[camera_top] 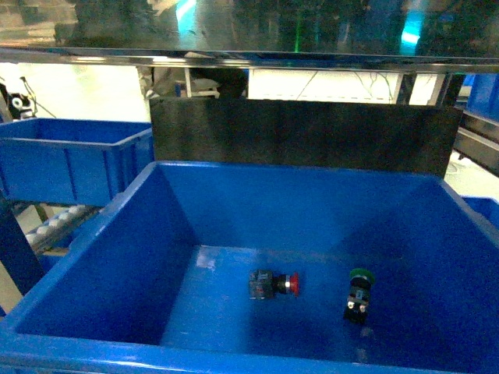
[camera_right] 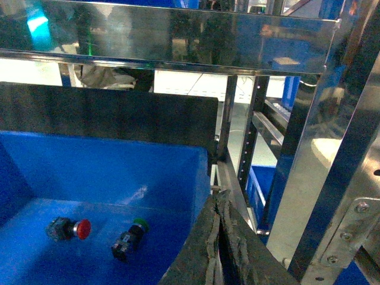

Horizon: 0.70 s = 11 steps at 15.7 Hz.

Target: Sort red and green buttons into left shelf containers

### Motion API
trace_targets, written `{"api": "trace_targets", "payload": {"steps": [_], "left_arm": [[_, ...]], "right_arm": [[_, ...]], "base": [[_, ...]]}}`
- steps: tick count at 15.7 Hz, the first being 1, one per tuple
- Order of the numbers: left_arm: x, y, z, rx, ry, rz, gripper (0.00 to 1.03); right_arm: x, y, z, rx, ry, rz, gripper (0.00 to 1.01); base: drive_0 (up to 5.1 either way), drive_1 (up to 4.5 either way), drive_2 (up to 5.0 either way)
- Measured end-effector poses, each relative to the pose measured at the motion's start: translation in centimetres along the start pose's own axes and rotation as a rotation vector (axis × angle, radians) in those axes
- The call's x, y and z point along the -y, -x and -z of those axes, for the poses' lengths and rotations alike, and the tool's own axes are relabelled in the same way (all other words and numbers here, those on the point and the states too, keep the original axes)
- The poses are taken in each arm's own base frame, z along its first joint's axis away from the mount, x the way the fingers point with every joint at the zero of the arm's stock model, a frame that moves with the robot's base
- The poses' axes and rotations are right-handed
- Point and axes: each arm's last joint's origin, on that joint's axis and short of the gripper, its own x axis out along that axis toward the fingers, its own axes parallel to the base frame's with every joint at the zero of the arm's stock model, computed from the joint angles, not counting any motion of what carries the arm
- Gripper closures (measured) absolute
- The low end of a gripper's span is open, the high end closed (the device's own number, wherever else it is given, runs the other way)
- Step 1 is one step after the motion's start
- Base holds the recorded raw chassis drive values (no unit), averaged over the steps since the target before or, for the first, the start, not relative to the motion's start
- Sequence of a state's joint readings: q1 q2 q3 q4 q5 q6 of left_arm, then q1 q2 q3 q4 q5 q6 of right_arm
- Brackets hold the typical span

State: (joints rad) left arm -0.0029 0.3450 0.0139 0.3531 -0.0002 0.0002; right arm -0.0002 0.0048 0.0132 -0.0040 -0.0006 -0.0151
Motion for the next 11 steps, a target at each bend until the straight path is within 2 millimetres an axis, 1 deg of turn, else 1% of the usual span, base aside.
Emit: {"api": "trace_targets", "payload": {"steps": [9, 11], "left_arm": [[0.0, 1.1, 0.1, -0.004, 0.0, -0.001, 1.01], [0.0, 2.1, 0.6, -0.039, 0.0, 0.0, 1.01]], "right_arm": [[0.0, 0.0, 0.0, 0.0, 0.0, 0.0, 0.99], [0.0, 0.0, 0.0, 0.0, 0.0, 0.0, 0.99]], "base": [[0.0, 0.0, 0.0], [0.0, 0.0, 0.0]]}}
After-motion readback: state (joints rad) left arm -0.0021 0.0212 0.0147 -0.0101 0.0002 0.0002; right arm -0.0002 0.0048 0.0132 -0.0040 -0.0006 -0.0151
